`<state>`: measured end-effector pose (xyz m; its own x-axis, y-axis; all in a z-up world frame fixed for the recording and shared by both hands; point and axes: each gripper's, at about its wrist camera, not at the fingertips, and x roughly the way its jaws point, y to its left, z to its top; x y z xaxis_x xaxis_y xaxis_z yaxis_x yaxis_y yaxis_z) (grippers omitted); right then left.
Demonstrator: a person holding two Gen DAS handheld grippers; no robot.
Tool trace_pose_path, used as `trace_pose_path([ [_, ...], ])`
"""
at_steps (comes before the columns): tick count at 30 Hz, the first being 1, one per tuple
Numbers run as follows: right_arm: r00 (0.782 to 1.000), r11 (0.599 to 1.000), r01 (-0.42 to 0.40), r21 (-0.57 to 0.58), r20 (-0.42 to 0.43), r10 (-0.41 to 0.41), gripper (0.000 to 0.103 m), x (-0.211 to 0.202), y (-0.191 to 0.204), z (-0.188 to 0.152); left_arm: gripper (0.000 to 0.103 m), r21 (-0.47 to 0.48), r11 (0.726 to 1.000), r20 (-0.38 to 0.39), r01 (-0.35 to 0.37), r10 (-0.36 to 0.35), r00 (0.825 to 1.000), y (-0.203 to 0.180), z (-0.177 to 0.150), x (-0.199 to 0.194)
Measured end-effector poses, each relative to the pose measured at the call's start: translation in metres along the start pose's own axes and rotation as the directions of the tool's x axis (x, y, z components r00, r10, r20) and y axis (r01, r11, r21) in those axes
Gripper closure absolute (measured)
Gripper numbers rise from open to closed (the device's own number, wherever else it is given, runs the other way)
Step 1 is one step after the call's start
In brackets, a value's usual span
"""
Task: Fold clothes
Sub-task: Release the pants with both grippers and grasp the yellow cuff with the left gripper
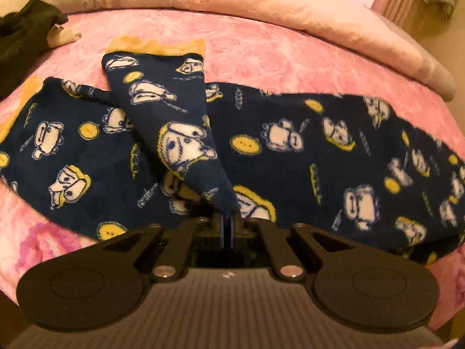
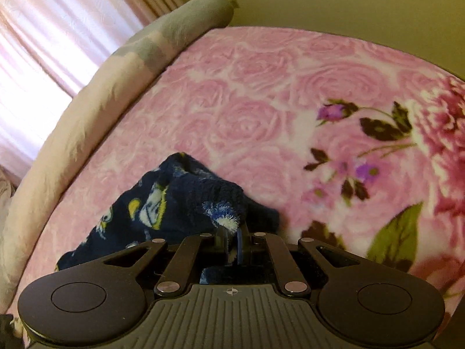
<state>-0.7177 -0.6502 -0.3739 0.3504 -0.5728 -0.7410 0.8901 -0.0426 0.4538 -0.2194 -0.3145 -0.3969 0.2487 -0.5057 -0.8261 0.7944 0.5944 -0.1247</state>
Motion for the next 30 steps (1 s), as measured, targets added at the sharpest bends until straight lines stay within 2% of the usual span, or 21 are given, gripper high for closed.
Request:
trace_pose_path([
  [5,0.997,0.995,0.071,-0.075,0.019,-0.07,0.099,0.001,0.003,-0.018,0.1,0.062,0.998,-0.031,-0.026,0.028,0.999,-0.004,-0.014,0.013],
  [9,0.985,0.975,0.138,-0.175,-0.075,-0.153,0.098,0.02,0.014,-0.023,0.095,0.078,0.996,-0.09,-0.04,0.047,0.995,-0.004,-0.007,0.018],
  [10,0.98,0.967,0.16,-0.198,-0.085,-0.18,0.096,0.02,0.019,-0.02,0.088,0.08,0.996,-0.109,-0.04,0.048,0.993,-0.003,-0.003,0.015],
  [11,0.974,0.958,0.19,-0.216,-0.084,-0.212,0.063,0.016,0.025,-0.017,0.076,0.082,0.996,-0.128,-0.04,0.05,0.99,-0.002,0.001,0.012],
  [12,0.966,0.947,0.22,-0.233,-0.081,-0.244,0.022,0.013,0.03,-0.013,0.072,0.084,0.996,-0.147,-0.039,0.052,0.988,0.0,0.005,0.009],
  [13,0.965,0.94,0.24,-0.244,-0.045,-0.258,0.018,0.006,0.035,-0.011,0.071,0.086,0.995,-0.167,-0.039,0.053,0.985,0.001,0.009,0.006],
  [17,0.951,0.905,0.309,-0.293,0.074,-0.301,0.018,-0.017,0.052,-0.001,0.071,0.068,0.997,-0.151,-0.04,0.05,0.987,0.012,0.035,-0.013],
  [19,0.944,0.909,0.331,-0.255,0.111,-0.312,0.018,-0.019,0.057,0.006,0.068,0.062,0.997,-0.128,-0.056,0.064,0.99,0.017,0.056,-0.013],
  [20,0.945,0.92,0.324,-0.221,0.116,-0.305,0.018,-0.017,0.06,0.009,0.064,0.058,0.996,-0.114,-0.072,0.078,0.99,0.017,0.07,-0.003],
  [24,0.961,0.957,0.27,-0.103,0.097,-0.26,0.018,0.001,0.074,0.019,0.061,0.039,0.991,-0.06,-0.126,0.129,0.99,0.019,0.129,0.04],
  [28,0.976,0.972,0.211,-0.102,0.075,-0.204,0.018,0.018,0.102,0.017,0.059,0.048,0.987,-0.052,-0.155,0.157,0.986,0.01,0.184,0.101],
  [30,0.981,0.975,0.189,-0.121,0.057,-0.183,0.018,0.026,0.114,0.013,0.059,0.046,0.983,-0.062,-0.179,0.182,0.981,0.007,0.201,0.128],
])
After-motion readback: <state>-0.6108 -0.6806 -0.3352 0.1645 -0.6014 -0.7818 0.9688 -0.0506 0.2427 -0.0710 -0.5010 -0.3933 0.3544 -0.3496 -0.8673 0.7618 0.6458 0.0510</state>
